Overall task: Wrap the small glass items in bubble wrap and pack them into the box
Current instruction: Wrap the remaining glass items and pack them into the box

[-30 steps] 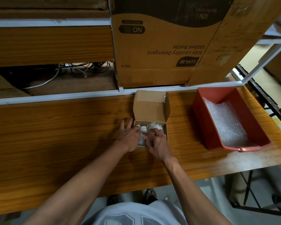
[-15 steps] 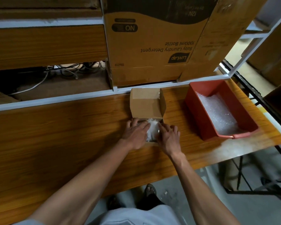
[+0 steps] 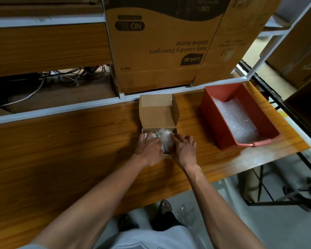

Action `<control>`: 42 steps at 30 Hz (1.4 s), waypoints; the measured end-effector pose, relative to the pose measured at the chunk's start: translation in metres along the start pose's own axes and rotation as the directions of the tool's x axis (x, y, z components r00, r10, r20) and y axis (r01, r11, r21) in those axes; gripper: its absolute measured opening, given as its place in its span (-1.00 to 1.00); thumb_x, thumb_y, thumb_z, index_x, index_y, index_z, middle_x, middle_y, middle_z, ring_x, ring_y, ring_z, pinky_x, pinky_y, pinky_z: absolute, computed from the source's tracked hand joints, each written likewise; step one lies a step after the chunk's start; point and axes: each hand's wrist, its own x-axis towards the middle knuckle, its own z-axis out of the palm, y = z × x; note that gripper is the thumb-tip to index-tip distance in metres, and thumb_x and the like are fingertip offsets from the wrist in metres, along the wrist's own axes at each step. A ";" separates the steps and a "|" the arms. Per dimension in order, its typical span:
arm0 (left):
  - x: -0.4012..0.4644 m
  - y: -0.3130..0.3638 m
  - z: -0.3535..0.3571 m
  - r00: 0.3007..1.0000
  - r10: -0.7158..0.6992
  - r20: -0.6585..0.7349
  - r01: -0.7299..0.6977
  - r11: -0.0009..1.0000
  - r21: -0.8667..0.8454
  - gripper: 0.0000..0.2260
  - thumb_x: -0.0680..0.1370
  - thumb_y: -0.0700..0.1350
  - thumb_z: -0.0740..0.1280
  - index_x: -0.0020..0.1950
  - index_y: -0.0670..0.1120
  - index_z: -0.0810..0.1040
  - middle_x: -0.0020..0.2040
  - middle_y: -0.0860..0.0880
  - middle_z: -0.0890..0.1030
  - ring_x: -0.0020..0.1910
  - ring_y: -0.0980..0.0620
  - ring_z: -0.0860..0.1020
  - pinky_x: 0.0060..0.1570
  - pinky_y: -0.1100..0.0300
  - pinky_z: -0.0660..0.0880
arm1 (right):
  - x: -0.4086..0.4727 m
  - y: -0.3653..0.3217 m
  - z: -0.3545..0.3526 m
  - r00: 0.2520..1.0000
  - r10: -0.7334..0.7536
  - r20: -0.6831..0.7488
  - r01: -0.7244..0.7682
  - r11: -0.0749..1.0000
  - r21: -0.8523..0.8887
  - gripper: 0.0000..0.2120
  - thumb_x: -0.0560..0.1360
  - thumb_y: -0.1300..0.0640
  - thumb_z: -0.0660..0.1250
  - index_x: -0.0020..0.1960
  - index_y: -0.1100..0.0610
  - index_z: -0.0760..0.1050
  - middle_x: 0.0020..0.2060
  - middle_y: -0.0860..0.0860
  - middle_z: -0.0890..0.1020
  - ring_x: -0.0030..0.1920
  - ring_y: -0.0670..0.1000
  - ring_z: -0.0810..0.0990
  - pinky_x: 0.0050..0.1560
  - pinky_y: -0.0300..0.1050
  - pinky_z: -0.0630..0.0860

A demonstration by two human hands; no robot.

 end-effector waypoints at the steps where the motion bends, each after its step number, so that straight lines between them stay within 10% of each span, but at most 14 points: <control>1: 0.000 0.000 0.002 1.000 -0.005 0.025 0.005 1.000 -0.009 -0.59 0.67 0.13 0.11 0.45 0.02 0.50 0.50 0.08 0.42 0.57 -0.14 0.11 0.39 -0.24 0.16 | 0.000 0.000 0.000 1.000 -0.003 0.004 0.003 1.000 -0.001 -0.38 0.63 -0.06 0.33 0.66 -0.06 0.26 0.53 0.00 0.44 0.29 0.22 0.37 0.14 0.14 0.42; 14: 0.005 -0.001 -0.003 0.995 0.019 -0.094 -0.018 1.000 0.008 -0.48 0.66 0.12 0.20 0.61 0.02 0.34 0.60 0.06 0.36 0.57 -0.10 0.17 0.40 -0.19 0.19 | 0.000 0.001 -0.001 0.999 0.011 0.031 -0.011 1.000 -0.003 -0.36 0.65 -0.07 0.30 0.68 -0.08 0.19 0.55 -0.03 0.40 0.29 0.22 0.35 0.16 0.12 0.41; 42: -0.002 0.007 -0.003 1.000 0.018 0.012 -0.018 1.000 -0.011 -0.56 0.66 0.16 0.05 0.30 0.03 0.62 0.36 0.09 0.55 0.52 -0.10 0.20 0.34 -0.19 0.14 | -0.003 0.001 0.002 0.999 0.003 0.048 -0.002 1.000 -0.022 -0.38 0.68 -0.07 0.27 0.69 -0.06 0.17 0.58 -0.03 0.36 0.27 0.19 0.35 0.13 0.07 0.41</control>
